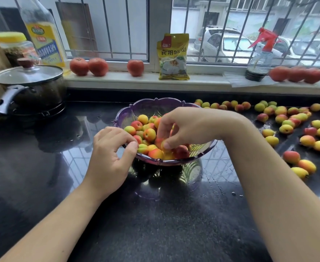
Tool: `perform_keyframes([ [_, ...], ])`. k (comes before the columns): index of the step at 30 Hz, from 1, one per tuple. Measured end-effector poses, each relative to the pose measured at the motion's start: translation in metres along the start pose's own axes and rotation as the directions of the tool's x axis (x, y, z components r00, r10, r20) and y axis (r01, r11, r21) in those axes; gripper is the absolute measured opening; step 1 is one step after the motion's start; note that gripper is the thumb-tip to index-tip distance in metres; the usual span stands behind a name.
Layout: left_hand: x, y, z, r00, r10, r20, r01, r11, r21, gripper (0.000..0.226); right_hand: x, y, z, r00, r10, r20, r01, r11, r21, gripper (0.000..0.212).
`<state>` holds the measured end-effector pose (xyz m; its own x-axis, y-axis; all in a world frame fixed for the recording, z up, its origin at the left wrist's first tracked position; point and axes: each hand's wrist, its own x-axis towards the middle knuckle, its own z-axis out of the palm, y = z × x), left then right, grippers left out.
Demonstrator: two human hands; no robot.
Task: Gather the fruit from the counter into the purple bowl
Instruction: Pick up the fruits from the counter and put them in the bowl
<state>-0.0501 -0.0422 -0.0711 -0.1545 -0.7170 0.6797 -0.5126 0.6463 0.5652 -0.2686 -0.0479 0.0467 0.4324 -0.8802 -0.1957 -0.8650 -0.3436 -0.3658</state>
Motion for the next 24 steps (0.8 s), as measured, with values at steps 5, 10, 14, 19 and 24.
perform_keyframes([
  [5,0.0,0.002,0.0,1.0,-0.008,-0.002,0.008,1.0,0.0,0.027,-0.004,0.034,-0.022,0.898,0.14,-0.417,-0.01,0.955,0.297,0.012],
  [10,0.002,0.003,0.003,1.0,-0.021,-0.012,0.021,1.0,0.005,0.027,0.016,0.128,-0.006,0.564,0.511,-0.649,-0.126,0.83,0.544,0.021],
  [14,0.002,0.003,0.005,0.999,-0.028,-0.017,0.028,0.999,0.016,0.028,0.035,0.165,0.033,0.604,0.536,-0.59,-0.278,0.835,0.474,0.045],
  [19,0.001,0.002,0.005,0.999,-0.033,-0.015,0.033,0.999,0.021,0.031,0.046,0.175,0.053,0.73,0.422,-0.537,-0.33,0.906,0.264,0.076],
  [24,0.001,0.002,0.005,0.999,-0.03,-0.014,0.03,0.999,0.022,0.032,0.063,0.223,0.073,0.779,0.304,-0.548,-0.199,0.949,0.244,0.08],
])
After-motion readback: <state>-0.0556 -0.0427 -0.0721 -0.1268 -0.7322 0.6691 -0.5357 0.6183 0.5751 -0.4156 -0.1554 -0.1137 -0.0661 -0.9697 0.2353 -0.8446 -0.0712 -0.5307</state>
